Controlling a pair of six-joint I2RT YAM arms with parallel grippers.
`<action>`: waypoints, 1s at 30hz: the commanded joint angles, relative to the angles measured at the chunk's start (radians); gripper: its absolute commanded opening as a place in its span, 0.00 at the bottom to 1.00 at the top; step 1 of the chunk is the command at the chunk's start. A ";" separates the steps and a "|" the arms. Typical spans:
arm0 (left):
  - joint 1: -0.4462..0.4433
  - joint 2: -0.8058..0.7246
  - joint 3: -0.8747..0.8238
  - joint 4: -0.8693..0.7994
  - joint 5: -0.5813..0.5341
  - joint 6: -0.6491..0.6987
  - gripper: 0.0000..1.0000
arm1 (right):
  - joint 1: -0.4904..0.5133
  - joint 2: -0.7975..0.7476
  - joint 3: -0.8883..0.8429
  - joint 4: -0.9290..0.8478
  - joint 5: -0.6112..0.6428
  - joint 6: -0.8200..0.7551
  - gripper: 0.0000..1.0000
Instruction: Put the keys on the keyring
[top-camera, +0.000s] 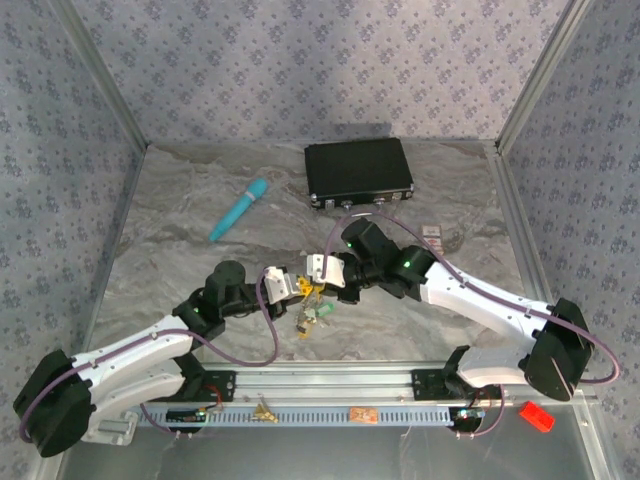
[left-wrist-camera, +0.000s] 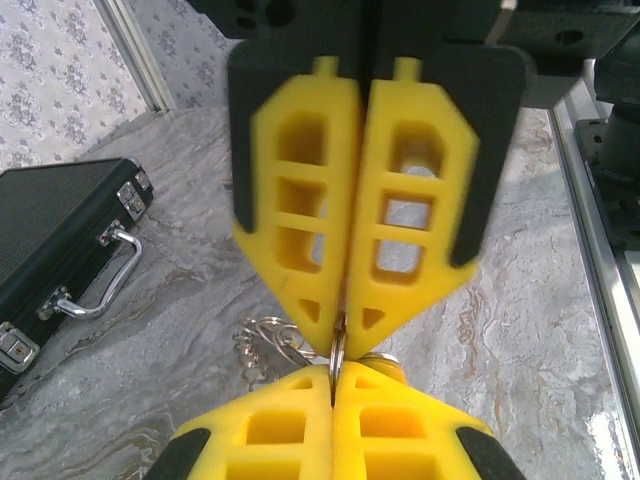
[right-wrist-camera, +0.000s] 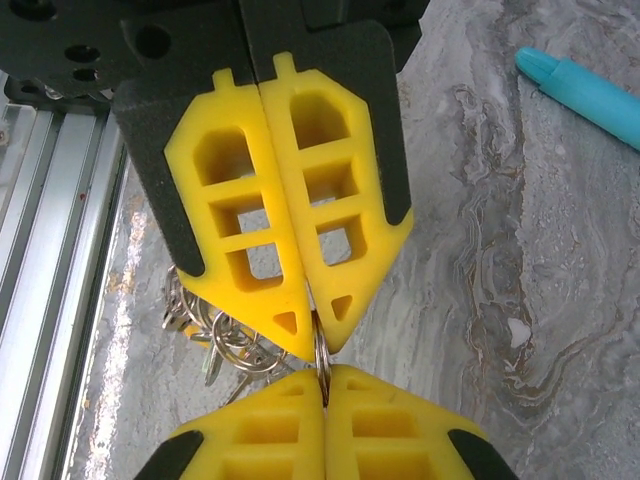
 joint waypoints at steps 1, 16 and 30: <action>0.000 -0.019 0.020 0.027 0.011 -0.014 0.00 | -0.027 -0.044 -0.015 0.048 -0.018 0.048 0.26; 0.000 -0.052 -0.084 0.223 -0.019 -0.141 0.00 | -0.160 -0.305 -0.359 0.430 -0.120 0.404 0.35; 0.000 -0.038 -0.085 0.254 0.043 -0.112 0.00 | -0.139 -0.175 -0.262 0.366 -0.239 0.343 0.36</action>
